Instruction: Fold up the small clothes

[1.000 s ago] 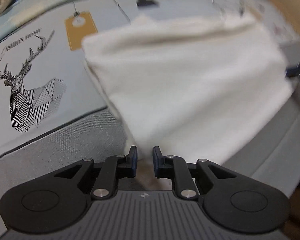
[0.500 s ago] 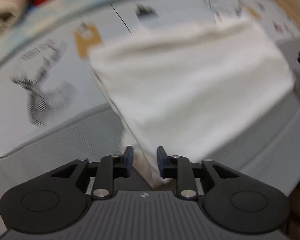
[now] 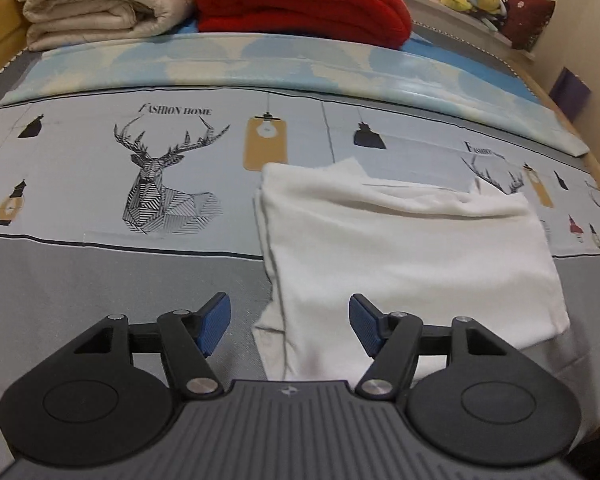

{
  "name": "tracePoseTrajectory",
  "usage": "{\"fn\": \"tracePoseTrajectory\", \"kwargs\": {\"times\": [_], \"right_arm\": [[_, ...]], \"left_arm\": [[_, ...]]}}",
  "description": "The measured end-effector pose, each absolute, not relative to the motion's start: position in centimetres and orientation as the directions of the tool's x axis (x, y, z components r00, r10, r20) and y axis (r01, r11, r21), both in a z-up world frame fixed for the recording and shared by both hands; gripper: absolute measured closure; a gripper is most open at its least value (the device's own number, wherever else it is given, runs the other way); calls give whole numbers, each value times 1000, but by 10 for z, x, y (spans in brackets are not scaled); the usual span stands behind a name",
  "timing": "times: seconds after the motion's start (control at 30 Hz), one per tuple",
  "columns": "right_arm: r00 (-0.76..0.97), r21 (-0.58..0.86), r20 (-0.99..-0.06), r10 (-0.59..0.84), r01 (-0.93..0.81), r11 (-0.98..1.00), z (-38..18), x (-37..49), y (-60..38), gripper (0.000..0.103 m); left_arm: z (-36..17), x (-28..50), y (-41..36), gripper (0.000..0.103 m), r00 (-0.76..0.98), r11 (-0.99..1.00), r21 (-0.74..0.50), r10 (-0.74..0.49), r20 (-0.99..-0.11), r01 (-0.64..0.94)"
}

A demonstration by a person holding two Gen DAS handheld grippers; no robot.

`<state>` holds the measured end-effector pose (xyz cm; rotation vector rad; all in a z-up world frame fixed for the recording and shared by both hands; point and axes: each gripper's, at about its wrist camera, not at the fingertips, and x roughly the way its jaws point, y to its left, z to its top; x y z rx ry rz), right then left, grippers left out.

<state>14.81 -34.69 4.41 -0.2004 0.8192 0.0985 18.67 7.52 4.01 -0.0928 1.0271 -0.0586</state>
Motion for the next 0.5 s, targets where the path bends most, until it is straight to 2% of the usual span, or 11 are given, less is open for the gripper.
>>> {"fn": "tracePoseTrajectory", "kwargs": {"times": [0.3,0.43,0.5], "right_arm": [[630,-236,-776,-37,-235,943,23,154,-318,41],[645,-252,-764,-33,-251,935,25,152,-307,45],[647,-247,-762,-29,-249,937,27,152,-302,52]], "left_arm": [[21,187,92,32,471,995,-91,-62,-880,-39],[22,185,94,32,477,995,-94,-62,-877,-44],[22,185,96,32,478,995,-92,-57,-877,-49]]}}
